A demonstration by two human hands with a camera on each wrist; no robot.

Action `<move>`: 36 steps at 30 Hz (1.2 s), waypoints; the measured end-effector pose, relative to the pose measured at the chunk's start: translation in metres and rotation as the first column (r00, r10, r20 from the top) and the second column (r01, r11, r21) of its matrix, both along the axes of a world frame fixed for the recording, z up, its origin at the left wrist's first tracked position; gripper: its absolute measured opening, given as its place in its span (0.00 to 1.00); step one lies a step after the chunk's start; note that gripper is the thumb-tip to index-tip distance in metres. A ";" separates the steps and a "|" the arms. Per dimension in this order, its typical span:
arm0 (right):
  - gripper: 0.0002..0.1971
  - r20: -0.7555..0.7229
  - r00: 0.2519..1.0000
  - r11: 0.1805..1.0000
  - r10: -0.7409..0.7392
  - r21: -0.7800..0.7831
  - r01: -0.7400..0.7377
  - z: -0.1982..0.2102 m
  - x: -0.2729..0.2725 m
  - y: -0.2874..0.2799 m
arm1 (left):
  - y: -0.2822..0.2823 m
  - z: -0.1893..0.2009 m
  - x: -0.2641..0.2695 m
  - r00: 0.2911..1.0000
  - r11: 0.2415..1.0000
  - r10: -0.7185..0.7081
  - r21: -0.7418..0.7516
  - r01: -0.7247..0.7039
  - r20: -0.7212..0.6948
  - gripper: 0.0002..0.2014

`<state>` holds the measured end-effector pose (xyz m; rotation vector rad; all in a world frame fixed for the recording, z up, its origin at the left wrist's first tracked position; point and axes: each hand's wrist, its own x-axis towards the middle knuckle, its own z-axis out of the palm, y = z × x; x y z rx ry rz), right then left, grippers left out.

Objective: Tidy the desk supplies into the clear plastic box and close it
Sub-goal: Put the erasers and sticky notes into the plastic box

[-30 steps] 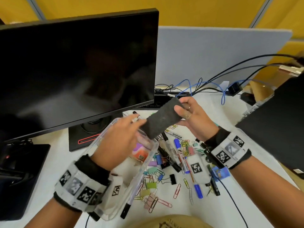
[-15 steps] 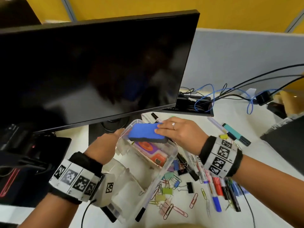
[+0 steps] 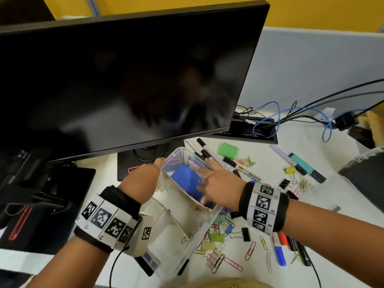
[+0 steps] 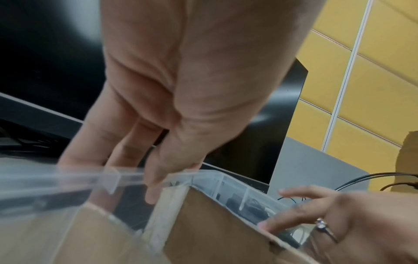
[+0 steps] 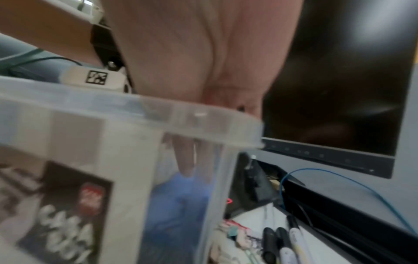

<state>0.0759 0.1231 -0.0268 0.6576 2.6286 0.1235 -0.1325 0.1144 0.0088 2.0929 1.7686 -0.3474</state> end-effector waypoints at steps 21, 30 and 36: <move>0.28 -0.265 0.393 0.473 -0.880 -0.437 0.765 -0.079 0.073 0.111 | -0.002 -0.008 0.004 0.997 0.998 -0.012 0.059 0.017 -0.074 0.34; 0.24 -0.706 0.205 0.729 -0.678 -0.609 0.312 0.042 0.048 0.046 | -0.002 -0.019 -0.008 0.998 0.997 -0.055 0.049 0.054 0.009 0.33; 0.17 -0.623 0.675 0.918 -0.397 -0.285 0.276 0.047 -0.017 0.023 | 0.001 -0.019 -0.007 0.998 0.998 -0.056 0.018 0.055 0.043 0.34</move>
